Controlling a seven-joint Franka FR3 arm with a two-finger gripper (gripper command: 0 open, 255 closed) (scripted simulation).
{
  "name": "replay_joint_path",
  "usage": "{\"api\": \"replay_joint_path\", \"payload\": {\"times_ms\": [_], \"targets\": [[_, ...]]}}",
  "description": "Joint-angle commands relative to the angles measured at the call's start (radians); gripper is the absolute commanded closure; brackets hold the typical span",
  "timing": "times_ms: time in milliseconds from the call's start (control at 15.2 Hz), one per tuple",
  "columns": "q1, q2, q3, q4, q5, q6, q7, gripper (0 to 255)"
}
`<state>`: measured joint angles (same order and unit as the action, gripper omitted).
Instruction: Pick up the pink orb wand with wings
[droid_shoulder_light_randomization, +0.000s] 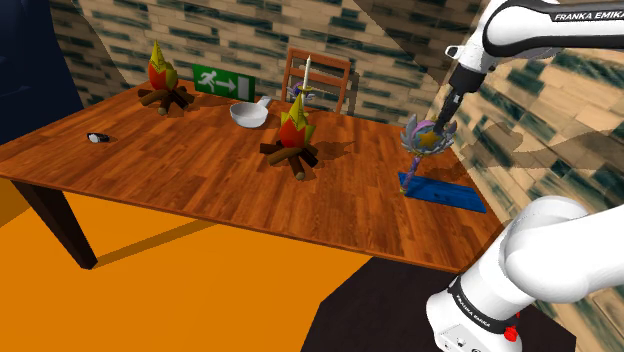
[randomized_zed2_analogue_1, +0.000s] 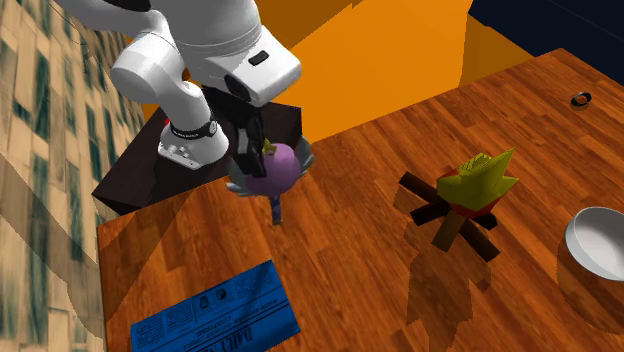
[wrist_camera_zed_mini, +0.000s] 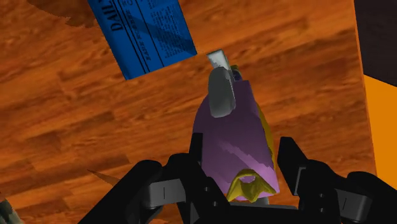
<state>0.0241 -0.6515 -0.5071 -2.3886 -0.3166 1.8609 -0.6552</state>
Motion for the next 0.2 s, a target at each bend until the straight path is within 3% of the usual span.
{"api": "replay_joint_path", "payload": {"times_ms": [0,132], "targets": [[0.004,0.004,0.005,0.032,0.006,-0.027,-0.004,255],[0.004,0.004,0.005,0.034,0.007,-0.029,-0.004,255]]}}
